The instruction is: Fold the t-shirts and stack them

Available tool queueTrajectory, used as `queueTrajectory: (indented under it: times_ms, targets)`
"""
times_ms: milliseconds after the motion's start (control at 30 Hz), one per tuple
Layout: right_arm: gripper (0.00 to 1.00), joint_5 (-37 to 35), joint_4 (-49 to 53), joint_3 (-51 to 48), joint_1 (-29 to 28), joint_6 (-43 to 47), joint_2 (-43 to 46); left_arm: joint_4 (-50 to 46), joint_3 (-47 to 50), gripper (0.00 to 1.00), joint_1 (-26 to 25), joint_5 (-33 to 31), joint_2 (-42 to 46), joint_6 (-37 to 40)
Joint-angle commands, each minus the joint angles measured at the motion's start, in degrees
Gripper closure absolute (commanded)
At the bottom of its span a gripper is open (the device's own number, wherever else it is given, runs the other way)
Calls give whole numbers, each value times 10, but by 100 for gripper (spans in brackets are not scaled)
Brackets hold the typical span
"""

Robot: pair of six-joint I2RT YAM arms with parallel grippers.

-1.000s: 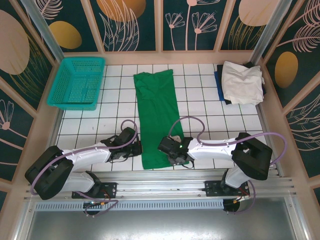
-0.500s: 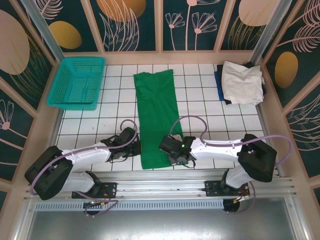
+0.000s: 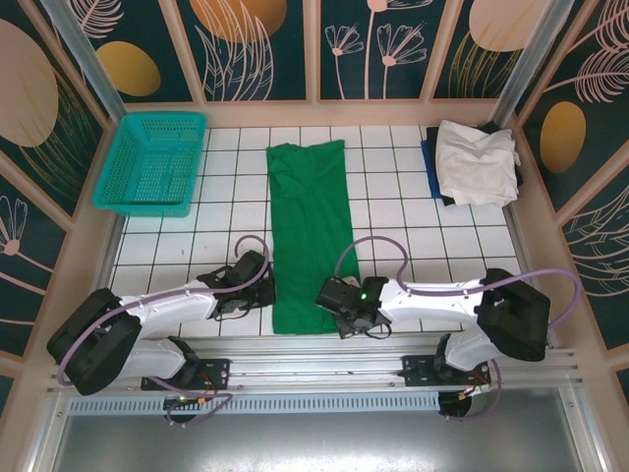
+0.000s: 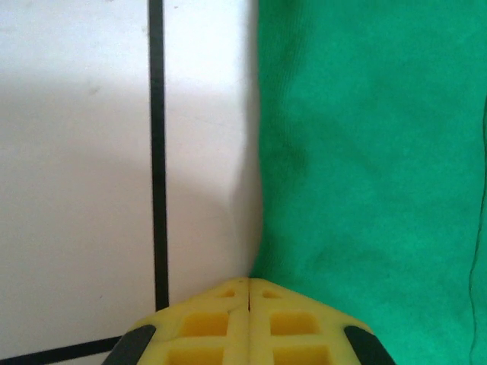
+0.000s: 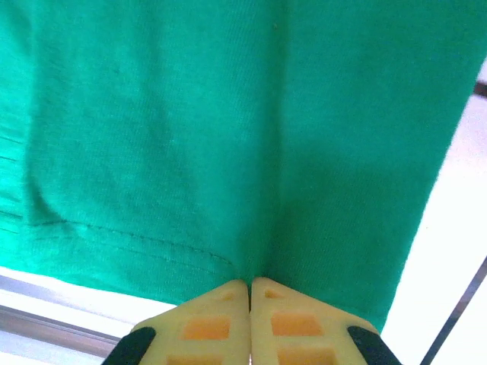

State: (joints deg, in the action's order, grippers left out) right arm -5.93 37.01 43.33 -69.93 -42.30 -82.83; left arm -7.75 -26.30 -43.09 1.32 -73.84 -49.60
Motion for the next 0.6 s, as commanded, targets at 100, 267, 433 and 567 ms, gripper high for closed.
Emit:
queueTrajectory:
  times_ms: [100, 267, 433, 567]
  targets:
    - [68, -21, 40, 31, -20, -26, 26, -69, 5, 65, -1, -10, 59, -7]
    - [46, -30, 4, -21, 21, -82, 113, -82, 16, 62, -24, 21, 113, -35]
    - [42, 2, -53, -103, 51, -119, 170, -90, 30, 61, -85, 26, 108, -81]
    - [41, 27, -79, -129, 59, -116, 176, -70, 44, 62, -110, 34, 83, -99]
